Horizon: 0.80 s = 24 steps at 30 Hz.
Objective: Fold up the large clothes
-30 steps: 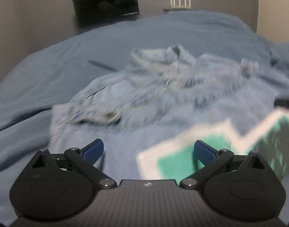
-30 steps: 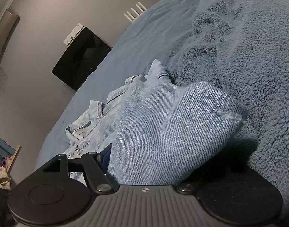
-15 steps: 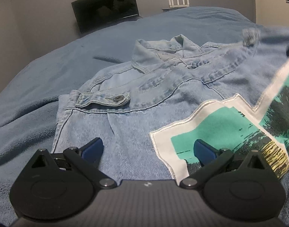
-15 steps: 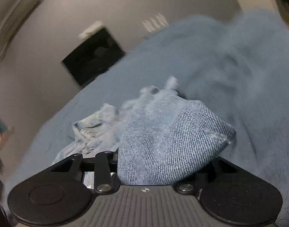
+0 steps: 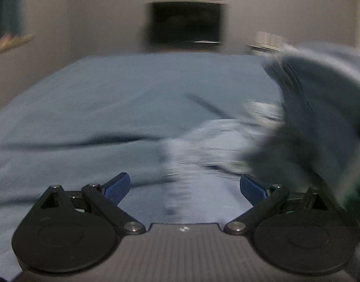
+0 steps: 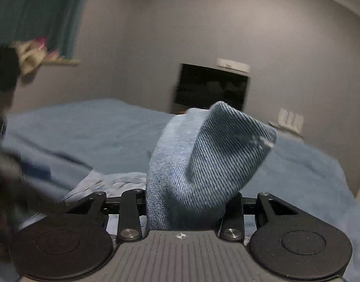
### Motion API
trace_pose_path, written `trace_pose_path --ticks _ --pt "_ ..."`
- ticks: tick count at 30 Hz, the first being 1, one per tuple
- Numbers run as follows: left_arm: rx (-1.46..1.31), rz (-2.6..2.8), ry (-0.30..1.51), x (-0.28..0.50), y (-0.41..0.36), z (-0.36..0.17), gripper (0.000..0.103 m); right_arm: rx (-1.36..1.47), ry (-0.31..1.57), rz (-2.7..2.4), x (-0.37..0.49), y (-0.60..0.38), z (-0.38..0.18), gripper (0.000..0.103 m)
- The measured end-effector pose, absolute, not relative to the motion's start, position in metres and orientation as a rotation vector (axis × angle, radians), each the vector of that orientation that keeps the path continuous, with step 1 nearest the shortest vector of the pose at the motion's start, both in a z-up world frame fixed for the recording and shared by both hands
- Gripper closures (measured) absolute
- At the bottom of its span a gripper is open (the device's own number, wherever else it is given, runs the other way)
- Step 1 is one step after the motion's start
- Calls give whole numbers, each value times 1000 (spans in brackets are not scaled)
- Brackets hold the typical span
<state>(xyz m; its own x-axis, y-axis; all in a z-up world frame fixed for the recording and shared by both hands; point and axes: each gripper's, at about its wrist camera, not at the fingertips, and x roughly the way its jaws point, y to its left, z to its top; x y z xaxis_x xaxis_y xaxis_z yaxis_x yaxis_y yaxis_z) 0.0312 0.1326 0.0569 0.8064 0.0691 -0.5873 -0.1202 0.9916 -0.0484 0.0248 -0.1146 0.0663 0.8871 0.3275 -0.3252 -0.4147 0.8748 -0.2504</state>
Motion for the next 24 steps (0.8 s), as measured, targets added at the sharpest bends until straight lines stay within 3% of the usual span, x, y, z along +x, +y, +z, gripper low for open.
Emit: trace_pose_path --ticks 5,12,21,24 --pt "-420 139 678 40 190 48 3 -537 251 496 3 -61 44 63" --pt "-314 142 644 43 179 57 3 -696 216 595 -15 -14 14 64" --pt "-494 72 561 39 197 60 3 -907 210 702 -33 22 -32 64" --pt "-487 -26 590 45 187 55 3 -897 246 730 -23 27 -33 57"
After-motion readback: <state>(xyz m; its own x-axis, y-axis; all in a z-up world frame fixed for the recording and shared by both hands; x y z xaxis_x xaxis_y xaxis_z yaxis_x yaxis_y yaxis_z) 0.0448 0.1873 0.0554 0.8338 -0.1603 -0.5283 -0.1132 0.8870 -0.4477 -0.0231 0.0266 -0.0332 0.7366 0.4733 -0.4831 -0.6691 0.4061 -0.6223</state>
